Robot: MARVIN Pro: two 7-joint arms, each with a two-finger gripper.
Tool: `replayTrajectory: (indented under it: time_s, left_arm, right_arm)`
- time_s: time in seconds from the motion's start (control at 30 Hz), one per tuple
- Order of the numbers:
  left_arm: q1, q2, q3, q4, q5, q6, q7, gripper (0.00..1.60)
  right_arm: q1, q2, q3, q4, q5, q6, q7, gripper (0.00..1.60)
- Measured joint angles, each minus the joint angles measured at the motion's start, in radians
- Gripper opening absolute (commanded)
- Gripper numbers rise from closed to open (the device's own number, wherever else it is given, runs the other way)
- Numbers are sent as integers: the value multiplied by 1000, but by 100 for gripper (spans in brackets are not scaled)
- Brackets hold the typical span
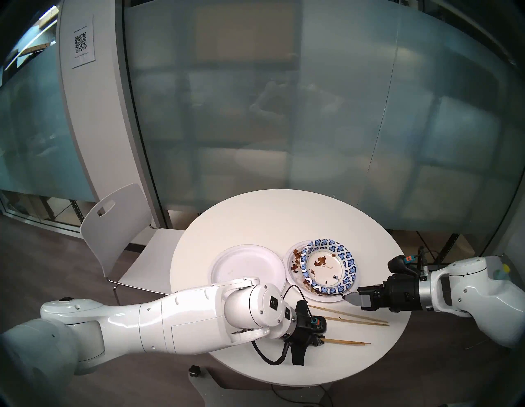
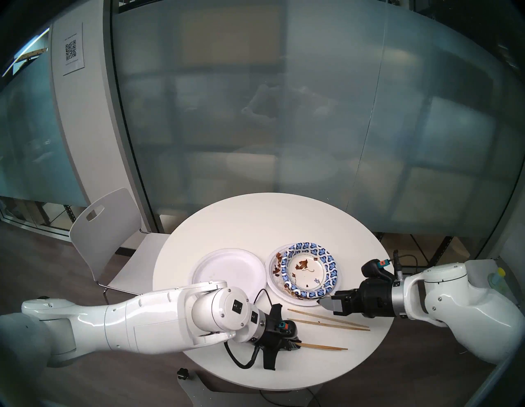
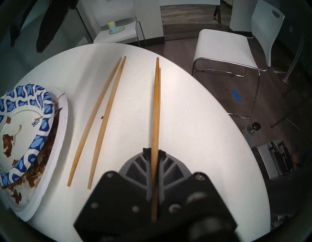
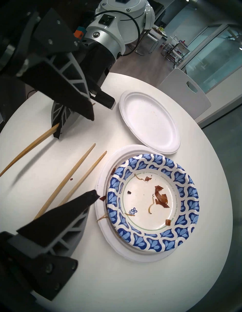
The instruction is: Stack the plates into one stack
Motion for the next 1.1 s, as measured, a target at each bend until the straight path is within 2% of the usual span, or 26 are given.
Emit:
replayTrajectory:
  time_s: [0.03,0.07,0.33,0.37,0.43,0.53,0.7,0.83,0.9,1.1]
  left_arm:
    - [-3,-6,1,3,2,3,-1,8]
    - [-5,-11,3,7,4,6,-1,21]
    - [-27,-32,4,-2,21,36,-29,46]
    - [-29,-32,4,-6,23,41,-33,56]
    - [-33,-32,6,-16,28,51,-40,63]
    - [-38,-30,9,-30,35,63,-49,63]
    - [-41,-27,14,-45,50,78,-56,76]
    - [-41,-28,14,-45,59,85,-53,79]
    - [-41,-29,14,-44,64,87,-48,95]
    - [-41,-33,12,-41,73,93,-38,105]
  right_arm:
    - [0,0,0,0,0,0,0,160]
    - [0,0,0,0,0,0,0,160]
    - [0,0,0,0,0,0,0,160]
    - [0,0,0,0,0,0,0,160]
    - [0,0,0,0,0,0,0,160]
    - [0,0,0,0,0,0,0,160]
    - [0,0,0,0,0,0,0,160]
    - [0,0,0,0,0,0,0,160]
    - [0,0,0,0,0,0,0,160]
    - [0,0,0,0,0,0,0,160]
